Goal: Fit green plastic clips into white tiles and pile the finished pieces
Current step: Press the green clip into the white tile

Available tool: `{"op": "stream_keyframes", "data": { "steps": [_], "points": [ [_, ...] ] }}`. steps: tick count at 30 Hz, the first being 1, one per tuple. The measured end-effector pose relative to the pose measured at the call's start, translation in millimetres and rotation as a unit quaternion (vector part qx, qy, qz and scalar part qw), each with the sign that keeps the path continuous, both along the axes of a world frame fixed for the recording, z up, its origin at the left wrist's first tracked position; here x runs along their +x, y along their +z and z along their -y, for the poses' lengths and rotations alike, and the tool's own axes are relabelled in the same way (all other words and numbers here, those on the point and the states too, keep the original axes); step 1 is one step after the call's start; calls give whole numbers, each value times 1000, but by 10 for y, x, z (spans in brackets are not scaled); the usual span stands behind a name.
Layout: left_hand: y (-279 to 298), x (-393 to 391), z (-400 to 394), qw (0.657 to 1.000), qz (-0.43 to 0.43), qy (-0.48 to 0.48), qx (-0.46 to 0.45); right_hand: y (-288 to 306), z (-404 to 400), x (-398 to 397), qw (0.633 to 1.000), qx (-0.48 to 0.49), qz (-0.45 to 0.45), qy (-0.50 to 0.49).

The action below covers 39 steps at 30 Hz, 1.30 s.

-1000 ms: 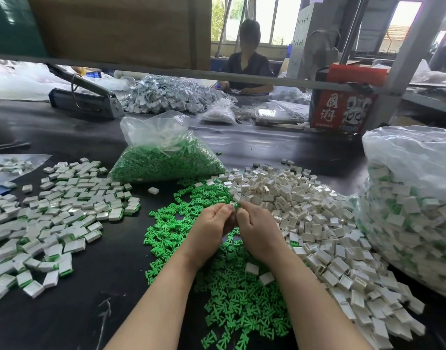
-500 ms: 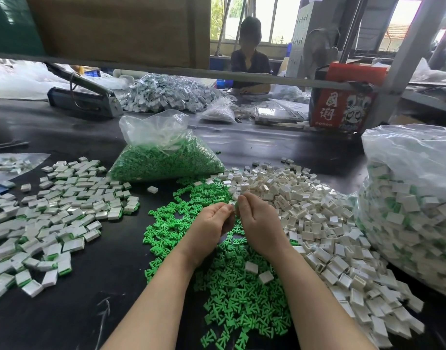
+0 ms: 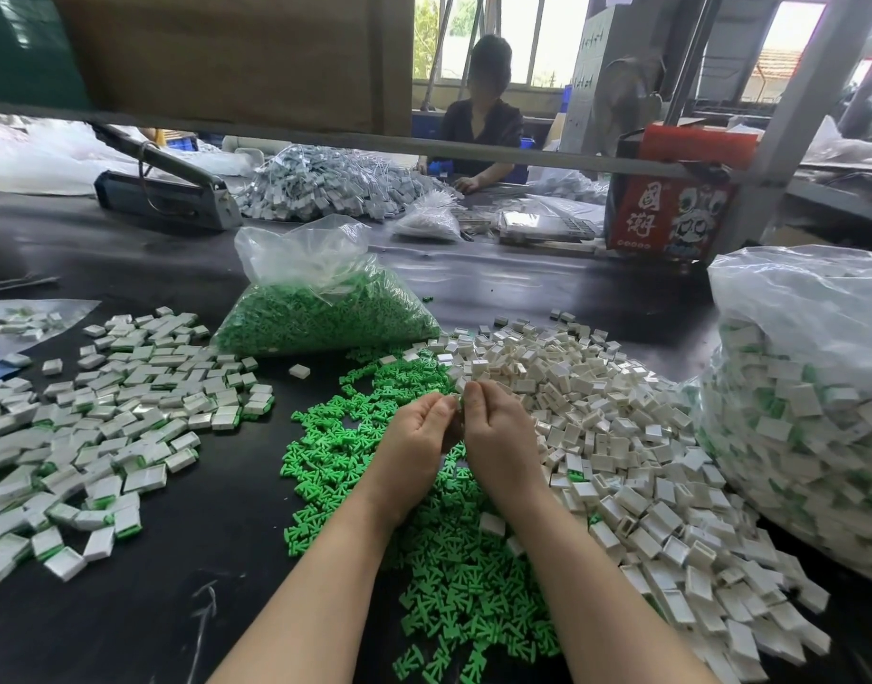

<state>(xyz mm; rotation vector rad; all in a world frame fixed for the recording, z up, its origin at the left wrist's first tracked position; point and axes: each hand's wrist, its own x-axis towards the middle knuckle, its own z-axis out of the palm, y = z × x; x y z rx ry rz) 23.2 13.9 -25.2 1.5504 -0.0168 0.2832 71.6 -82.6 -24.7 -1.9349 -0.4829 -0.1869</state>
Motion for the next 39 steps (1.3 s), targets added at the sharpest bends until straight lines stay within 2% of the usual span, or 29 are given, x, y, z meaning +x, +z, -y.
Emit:
{"op": "stream_keyframes", "data": {
  "steps": [6,9,13,22,31,37,39],
  "points": [
    [-6,6,-2,999,0,17,44,-67,36,40,990,-126,65,3],
    [-37,21,-25,996,1,35,77,-63,35,40,984,-165,68,25],
    [-87,41,-38,993,3,45,109,-58,23,16,982,-172,63,41],
    [-158,102,-2,978,14,72,196,-55,41,35,977,-208,43,7],
    [-174,115,-5,972,29,76,221,-74,53,43,977,-209,33,9],
    [-128,93,-192,974,-35,-8,226,-97,78,70,980,-195,39,14],
    [-116,78,-235,981,-52,-36,184,-91,72,76,980,-195,38,20]
  ]
}}
